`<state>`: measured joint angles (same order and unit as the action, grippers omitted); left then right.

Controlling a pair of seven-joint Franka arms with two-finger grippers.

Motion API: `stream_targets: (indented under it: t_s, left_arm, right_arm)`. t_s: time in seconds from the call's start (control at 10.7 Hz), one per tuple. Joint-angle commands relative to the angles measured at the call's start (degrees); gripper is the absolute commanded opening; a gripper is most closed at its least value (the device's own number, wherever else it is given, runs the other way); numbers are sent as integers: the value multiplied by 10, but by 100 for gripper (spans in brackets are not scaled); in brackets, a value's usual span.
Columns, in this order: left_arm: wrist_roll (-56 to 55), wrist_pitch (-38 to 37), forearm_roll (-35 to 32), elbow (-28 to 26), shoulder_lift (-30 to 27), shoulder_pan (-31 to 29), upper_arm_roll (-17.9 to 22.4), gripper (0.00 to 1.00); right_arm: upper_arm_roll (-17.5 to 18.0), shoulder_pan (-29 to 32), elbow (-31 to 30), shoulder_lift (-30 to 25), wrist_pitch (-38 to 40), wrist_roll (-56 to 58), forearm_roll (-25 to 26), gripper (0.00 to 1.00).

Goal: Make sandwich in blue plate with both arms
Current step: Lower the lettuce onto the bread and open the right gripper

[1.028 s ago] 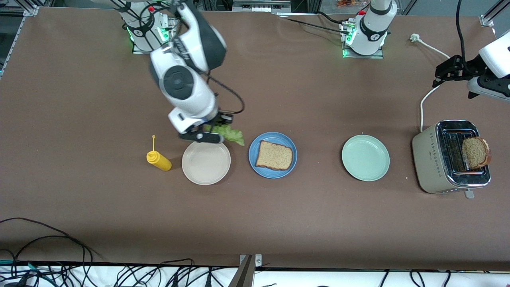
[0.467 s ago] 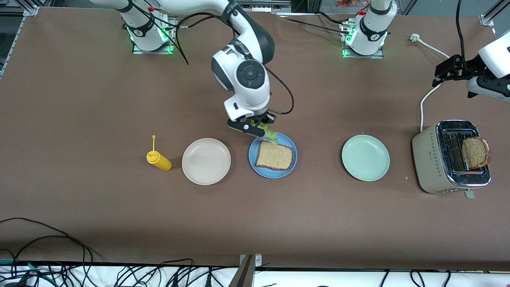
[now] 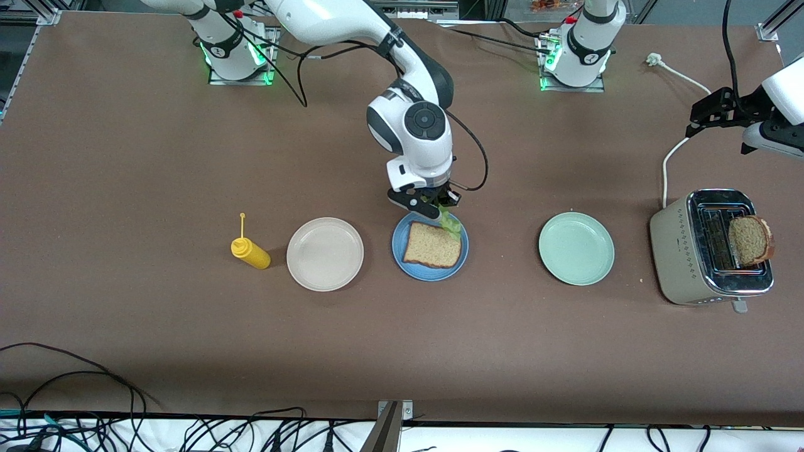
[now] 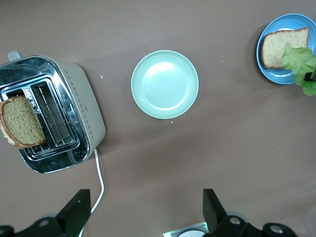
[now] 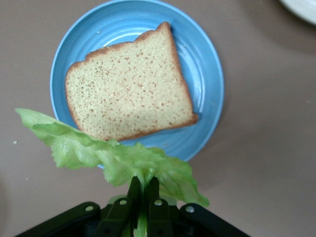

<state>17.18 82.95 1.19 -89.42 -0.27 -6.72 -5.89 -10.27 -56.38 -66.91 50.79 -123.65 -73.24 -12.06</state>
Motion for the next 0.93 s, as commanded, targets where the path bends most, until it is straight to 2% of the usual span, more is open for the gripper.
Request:
stream_targets:
  t_s: [0.0,0.47,0.84]
  left_arm:
    - [5,-3,14,-1,-2,-6,-1,100]
    - [4,-4,14,-1,-2,-6,-1,100]
    - [4,-4,15,-1,-2,-6,-1,100]
  right_arm:
    - [-8,-3,35,49,-44,-15,-9,0]
    - [-14,2,35,68,-101,-1,-8,0]
    - [-23,2,34,69,-105,11,-8,0]
